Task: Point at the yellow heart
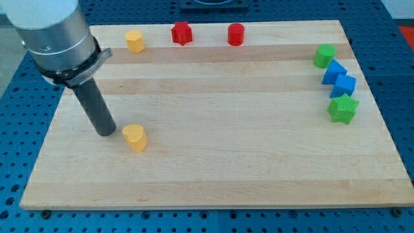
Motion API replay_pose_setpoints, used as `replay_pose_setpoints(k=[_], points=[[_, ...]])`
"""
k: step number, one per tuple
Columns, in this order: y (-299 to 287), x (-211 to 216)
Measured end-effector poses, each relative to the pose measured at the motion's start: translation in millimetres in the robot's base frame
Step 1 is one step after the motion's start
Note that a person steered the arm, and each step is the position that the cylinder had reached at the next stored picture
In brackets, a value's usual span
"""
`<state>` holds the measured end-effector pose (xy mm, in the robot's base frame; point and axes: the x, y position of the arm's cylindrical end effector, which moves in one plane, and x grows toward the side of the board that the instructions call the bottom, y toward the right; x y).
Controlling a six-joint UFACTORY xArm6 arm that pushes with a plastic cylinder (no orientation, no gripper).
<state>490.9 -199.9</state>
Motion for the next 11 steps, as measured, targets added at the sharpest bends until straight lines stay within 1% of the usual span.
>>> replay_pose_setpoints(k=[1, 2, 4, 11], points=[[-22.3, 0.0], [-29.6, 0.0], [-17.7, 8.5], [-0.6, 12.1]])
